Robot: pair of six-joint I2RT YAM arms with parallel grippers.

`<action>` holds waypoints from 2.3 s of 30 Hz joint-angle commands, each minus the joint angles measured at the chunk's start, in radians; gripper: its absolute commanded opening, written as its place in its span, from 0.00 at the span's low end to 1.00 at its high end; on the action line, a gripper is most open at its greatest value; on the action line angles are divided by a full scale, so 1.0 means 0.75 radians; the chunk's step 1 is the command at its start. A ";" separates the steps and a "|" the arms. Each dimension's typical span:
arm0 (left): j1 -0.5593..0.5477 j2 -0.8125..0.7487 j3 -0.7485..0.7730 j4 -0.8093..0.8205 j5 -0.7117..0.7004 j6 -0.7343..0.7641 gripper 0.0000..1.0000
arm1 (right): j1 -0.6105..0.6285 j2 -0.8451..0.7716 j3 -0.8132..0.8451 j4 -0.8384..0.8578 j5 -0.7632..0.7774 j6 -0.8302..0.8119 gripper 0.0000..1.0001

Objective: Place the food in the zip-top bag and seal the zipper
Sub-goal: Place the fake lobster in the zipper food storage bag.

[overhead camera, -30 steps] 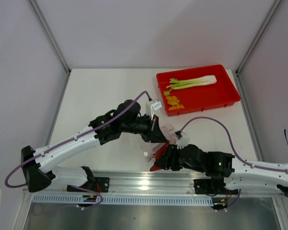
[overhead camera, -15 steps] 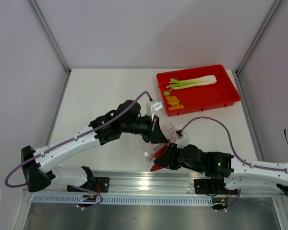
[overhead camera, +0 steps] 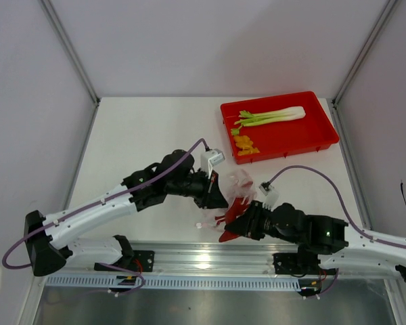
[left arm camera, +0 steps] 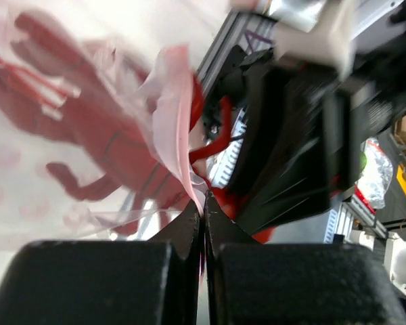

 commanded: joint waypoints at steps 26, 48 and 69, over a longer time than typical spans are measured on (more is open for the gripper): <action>-0.008 0.134 0.405 -0.446 -0.113 0.251 0.00 | -0.340 0.131 0.632 -0.410 -0.738 0.048 0.00; -0.006 0.132 0.452 -0.442 0.106 0.277 0.01 | -0.416 0.297 0.697 -0.288 -0.957 0.095 0.00; -0.006 -0.031 0.264 -0.297 0.257 0.253 0.01 | -0.647 0.234 0.546 -0.196 -1.034 0.065 0.00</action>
